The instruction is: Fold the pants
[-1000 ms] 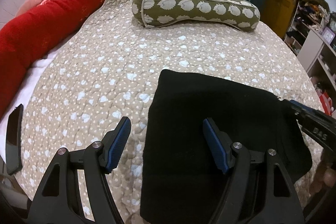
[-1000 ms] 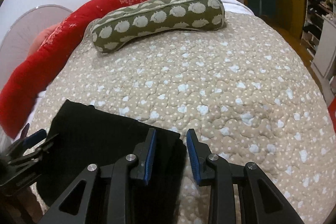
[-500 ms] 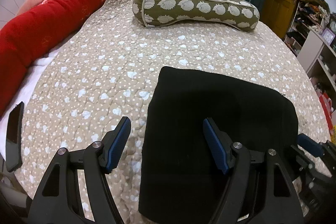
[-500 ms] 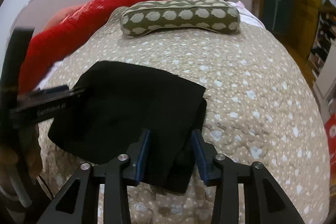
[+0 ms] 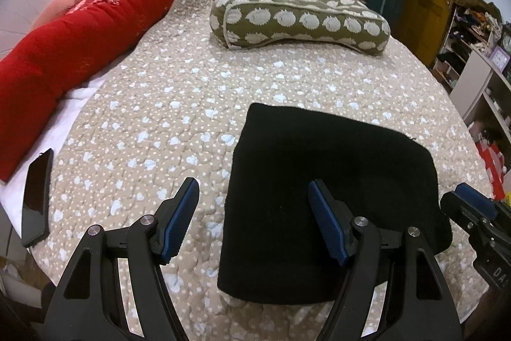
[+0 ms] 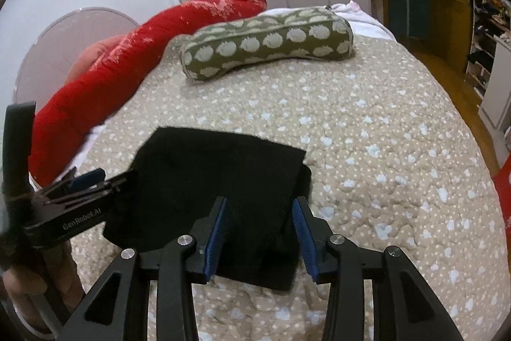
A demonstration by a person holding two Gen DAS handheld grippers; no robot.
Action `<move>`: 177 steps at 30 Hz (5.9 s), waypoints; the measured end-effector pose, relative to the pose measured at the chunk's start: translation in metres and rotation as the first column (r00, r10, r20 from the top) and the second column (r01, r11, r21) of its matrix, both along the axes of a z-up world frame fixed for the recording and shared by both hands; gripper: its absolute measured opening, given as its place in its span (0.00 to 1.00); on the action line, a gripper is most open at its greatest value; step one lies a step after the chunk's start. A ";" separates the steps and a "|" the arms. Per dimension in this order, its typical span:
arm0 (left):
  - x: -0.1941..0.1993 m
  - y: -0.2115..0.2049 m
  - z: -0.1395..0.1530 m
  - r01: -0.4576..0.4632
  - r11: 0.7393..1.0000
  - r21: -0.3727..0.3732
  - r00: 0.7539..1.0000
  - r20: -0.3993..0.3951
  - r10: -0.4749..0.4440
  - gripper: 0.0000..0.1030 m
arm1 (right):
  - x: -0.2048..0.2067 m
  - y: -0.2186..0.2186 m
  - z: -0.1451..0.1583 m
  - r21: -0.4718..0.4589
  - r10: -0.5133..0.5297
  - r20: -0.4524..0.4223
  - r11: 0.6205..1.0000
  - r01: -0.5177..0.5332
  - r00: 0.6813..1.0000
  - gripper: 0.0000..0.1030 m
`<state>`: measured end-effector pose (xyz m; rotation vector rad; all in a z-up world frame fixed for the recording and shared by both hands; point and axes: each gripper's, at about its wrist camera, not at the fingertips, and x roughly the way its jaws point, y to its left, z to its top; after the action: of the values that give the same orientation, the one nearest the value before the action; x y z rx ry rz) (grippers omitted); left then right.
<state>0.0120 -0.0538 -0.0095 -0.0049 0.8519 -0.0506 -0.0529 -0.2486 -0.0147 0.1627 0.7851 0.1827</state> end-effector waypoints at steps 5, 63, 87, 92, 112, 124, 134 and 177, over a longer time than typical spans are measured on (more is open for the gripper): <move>-0.008 -0.003 0.008 -0.016 1.000 0.024 1.000 0.008 0.015 0.69 | 0.005 -0.005 0.002 0.029 0.014 0.005 0.999 -0.014 1.000 0.44; -0.018 0.001 0.004 0.029 0.999 -0.022 1.000 0.011 -0.029 0.69 | 0.021 0.012 -0.002 0.072 -0.017 -0.027 0.997 0.019 0.999 0.45; -0.004 0.028 -0.010 0.000 0.993 -0.117 0.999 -0.033 -0.004 0.76 | 0.034 0.002 -0.016 0.079 -0.016 -0.051 0.997 0.020 0.999 0.47; -0.007 0.035 -0.008 0.004 0.990 -0.142 1.000 -0.024 -0.007 0.76 | 0.029 0.006 -0.010 0.056 -0.015 -0.031 0.998 0.017 0.999 0.48; 0.007 0.032 -0.023 0.021 0.986 -0.167 0.999 -0.041 -0.028 0.76 | 0.031 -0.018 -0.024 0.072 -0.072 -0.060 0.994 0.077 0.996 0.52; 0.012 0.031 -0.025 0.027 0.985 -0.170 0.998 -0.047 -0.035 0.76 | 0.039 -0.006 -0.027 0.072 -0.041 -0.063 0.996 0.045 0.997 0.55; 0.016 0.027 -0.029 0.042 0.984 -0.172 0.997 -0.053 -0.051 0.77 | 0.044 -0.011 -0.039 0.107 -0.039 -0.089 0.993 0.049 0.995 0.60; 0.038 0.014 -0.008 0.144 0.947 -0.286 0.989 0.016 -0.145 0.45 | 0.054 -0.010 -0.014 0.217 0.038 0.058 0.975 -0.050 0.998 0.36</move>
<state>0.0502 -0.0395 -0.0172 -0.2152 0.8435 -0.3122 0.0016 -0.2583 -0.0287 0.3473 0.7142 0.3143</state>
